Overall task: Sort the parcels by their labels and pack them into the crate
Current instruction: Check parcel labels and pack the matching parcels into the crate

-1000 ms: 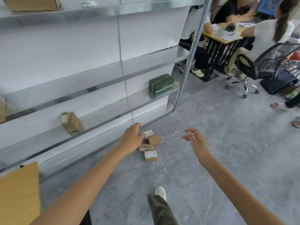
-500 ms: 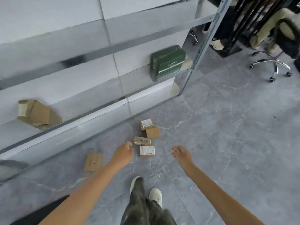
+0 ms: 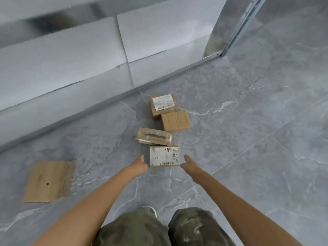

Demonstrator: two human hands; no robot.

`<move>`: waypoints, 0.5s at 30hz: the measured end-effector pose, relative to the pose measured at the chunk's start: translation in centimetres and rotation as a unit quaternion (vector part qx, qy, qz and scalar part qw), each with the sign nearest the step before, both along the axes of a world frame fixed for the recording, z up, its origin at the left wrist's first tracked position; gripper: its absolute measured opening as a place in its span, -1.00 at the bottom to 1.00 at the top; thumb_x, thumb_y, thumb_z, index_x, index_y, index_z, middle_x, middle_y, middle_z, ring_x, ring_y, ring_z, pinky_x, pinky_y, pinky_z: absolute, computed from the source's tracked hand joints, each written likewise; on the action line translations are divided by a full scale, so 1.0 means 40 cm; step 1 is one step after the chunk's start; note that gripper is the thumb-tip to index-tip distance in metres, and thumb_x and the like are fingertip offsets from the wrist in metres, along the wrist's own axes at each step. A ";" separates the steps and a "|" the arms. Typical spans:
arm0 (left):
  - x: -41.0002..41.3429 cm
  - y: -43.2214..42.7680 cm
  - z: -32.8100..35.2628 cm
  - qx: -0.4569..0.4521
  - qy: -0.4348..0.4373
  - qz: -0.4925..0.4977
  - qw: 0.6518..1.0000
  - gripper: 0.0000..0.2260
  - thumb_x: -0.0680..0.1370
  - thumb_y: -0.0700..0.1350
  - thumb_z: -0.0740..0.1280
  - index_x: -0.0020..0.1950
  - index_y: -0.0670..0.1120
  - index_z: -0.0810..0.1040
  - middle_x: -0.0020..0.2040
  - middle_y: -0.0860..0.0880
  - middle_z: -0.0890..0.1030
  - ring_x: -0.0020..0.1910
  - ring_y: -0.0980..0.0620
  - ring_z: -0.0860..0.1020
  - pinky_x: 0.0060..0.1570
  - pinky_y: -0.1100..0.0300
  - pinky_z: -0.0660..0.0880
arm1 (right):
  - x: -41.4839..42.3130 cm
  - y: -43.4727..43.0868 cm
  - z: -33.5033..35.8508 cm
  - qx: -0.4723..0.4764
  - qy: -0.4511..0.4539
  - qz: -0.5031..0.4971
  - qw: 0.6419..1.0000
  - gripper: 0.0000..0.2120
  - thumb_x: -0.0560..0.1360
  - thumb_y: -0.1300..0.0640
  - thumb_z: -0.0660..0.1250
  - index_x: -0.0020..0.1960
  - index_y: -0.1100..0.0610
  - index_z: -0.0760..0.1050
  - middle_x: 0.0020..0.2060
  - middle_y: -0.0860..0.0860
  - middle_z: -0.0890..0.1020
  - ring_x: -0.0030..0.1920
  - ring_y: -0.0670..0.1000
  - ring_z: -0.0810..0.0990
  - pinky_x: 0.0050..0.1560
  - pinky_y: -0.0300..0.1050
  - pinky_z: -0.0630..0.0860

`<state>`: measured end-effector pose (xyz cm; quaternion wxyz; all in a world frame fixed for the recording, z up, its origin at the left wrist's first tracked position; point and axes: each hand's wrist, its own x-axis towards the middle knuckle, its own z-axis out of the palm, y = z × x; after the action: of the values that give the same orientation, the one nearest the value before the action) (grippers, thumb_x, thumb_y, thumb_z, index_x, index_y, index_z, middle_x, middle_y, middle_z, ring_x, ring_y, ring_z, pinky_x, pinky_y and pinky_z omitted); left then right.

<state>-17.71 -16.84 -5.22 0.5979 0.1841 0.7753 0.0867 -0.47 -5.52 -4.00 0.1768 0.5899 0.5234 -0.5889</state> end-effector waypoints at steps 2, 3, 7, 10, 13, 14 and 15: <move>-0.004 0.011 -0.042 0.010 -0.043 0.022 0.999 -0.44 0.54 -0.31 0.23 0.51 -0.13 0.16 0.48 -0.13 0.27 0.44 -0.09 0.27 0.39 0.09 0.27 | -0.019 0.004 -0.050 -0.041 0.029 -0.003 0.999 -0.53 0.53 0.42 0.08 0.44 0.26 0.21 0.40 0.16 0.35 0.42 0.15 0.27 0.42 0.11 0.18; 0.000 0.015 -0.045 0.021 -0.067 0.042 0.997 -0.47 0.51 -0.38 0.20 0.48 -0.13 0.25 0.43 -0.11 0.36 0.40 -0.07 0.33 0.35 0.11 0.30 | -0.026 0.004 -0.055 -0.055 0.041 -0.010 0.998 -0.54 0.52 0.44 0.07 0.40 0.26 0.25 0.37 0.16 0.39 0.38 0.12 0.30 0.40 0.09 0.19; 0.014 0.015 0.079 0.030 -0.116 0.125 0.985 -0.51 0.48 -0.50 0.11 0.36 -0.17 0.38 0.33 -0.12 0.46 0.33 -0.07 0.38 0.34 0.06 0.31 | -0.012 -0.006 0.066 -0.072 0.063 -0.074 0.993 -0.58 0.54 0.43 0.03 0.35 0.19 0.30 0.27 0.12 0.43 0.31 0.14 0.35 0.38 0.16 0.24; 0.001 0.010 0.288 0.060 -0.107 0.151 0.981 -0.53 0.48 -0.51 0.11 0.34 -0.19 0.38 0.25 -0.14 0.49 0.18 -0.02 0.44 0.12 0.18 0.41 | 0.013 0.002 0.279 -0.061 0.086 -0.104 0.989 -0.56 0.53 0.44 0.03 0.29 0.09 0.35 0.25 0.05 0.44 0.32 0.13 0.33 0.39 0.21 0.24; -0.009 0.013 0.573 0.102 -0.086 0.165 0.977 -0.51 0.49 -0.50 0.12 0.36 -0.15 0.35 0.02 -0.05 0.52 0.07 0.04 0.45 -0.09 0.30 0.39 | 0.026 0.021 0.571 -0.036 0.115 -0.106 0.987 -0.46 0.49 0.47 0.01 0.31 0.02 0.37 0.27 0.02 0.44 0.33 0.09 0.33 0.39 0.20 0.25; -0.010 0.017 0.678 0.119 -0.081 0.155 0.977 -0.51 0.49 -0.49 0.11 0.35 -0.13 0.37 -0.01 -0.03 0.53 0.06 0.05 0.46 -0.09 0.30 0.39 | 0.026 0.030 0.677 -0.021 0.128 -0.106 0.986 -0.47 0.50 0.47 0.01 0.28 0.00 0.39 0.26 0.01 0.45 0.31 0.08 0.35 0.38 0.18 0.26; -0.010 0.021 0.785 0.138 -0.075 0.144 0.977 -0.51 0.49 -0.48 0.10 0.34 -0.11 0.40 -0.02 -0.03 0.54 0.05 0.06 0.48 -0.07 0.29 0.40 | 0.024 0.039 0.788 -0.003 0.144 -0.106 0.984 -0.48 0.50 0.46 0.02 0.27 -0.01 0.41 0.24 0.01 0.47 0.29 0.07 0.37 0.37 0.15 0.29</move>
<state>-18.11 -15.98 26.18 0.6043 0.1442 0.7271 0.2921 0.48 -3.96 27.50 0.0379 0.5505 0.4762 -0.6846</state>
